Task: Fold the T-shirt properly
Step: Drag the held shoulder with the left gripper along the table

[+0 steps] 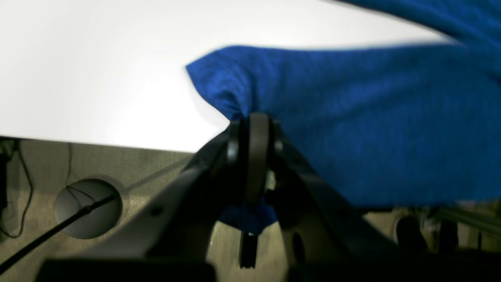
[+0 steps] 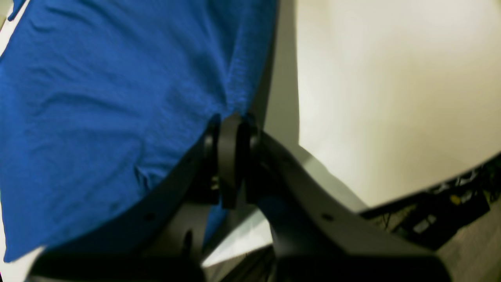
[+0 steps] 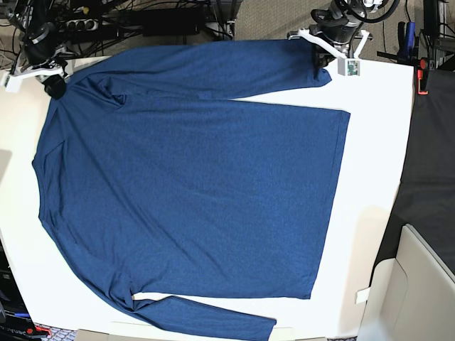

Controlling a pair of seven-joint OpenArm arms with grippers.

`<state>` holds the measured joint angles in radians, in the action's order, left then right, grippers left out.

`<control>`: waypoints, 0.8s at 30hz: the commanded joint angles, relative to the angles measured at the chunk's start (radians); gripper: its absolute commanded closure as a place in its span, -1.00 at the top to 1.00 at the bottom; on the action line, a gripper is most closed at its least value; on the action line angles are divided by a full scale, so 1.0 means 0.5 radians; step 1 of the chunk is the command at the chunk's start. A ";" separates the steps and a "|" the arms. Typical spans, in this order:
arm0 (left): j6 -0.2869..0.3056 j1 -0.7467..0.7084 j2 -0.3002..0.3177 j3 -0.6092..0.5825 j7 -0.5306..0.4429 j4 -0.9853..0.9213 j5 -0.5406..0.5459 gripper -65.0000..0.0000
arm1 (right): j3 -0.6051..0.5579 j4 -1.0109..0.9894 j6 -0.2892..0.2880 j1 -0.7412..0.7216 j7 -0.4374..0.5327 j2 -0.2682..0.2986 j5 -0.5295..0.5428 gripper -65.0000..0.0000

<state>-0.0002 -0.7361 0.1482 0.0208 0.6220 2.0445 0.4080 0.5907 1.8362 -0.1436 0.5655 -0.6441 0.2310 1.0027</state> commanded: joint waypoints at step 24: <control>0.011 0.823 0.000 0.046 0.019 0.058 0.008 -1.00 | 0.020 0.027 -0.021 -0.080 0.056 -0.071 0.021 -0.99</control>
<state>0.0029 -0.3344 0.1455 0.0402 0.6598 2.0583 0.4095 0.5915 1.8347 -0.1432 0.5220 -0.6342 0.1844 1.0019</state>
